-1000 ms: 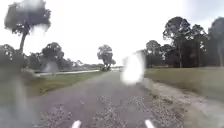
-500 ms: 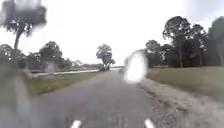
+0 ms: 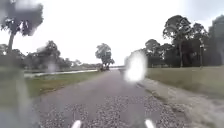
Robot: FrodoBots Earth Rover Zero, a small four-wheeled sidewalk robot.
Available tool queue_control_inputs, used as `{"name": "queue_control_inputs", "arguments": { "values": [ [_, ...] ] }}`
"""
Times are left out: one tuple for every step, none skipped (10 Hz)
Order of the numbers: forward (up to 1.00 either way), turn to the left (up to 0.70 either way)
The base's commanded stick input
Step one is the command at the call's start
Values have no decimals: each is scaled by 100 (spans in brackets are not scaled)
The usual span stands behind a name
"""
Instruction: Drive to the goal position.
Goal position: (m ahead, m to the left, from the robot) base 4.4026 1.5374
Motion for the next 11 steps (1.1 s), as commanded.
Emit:
{"name": "queue_control_inputs", "arguments": {
  "values": [
    [100,0],
    [100,0],
    [100,0],
    [100,0],
    [100,0],
    [100,0],
    [100,0],
    [100,0],
    [100,0],
    [100,0],
    [100,0]
  ]
}}
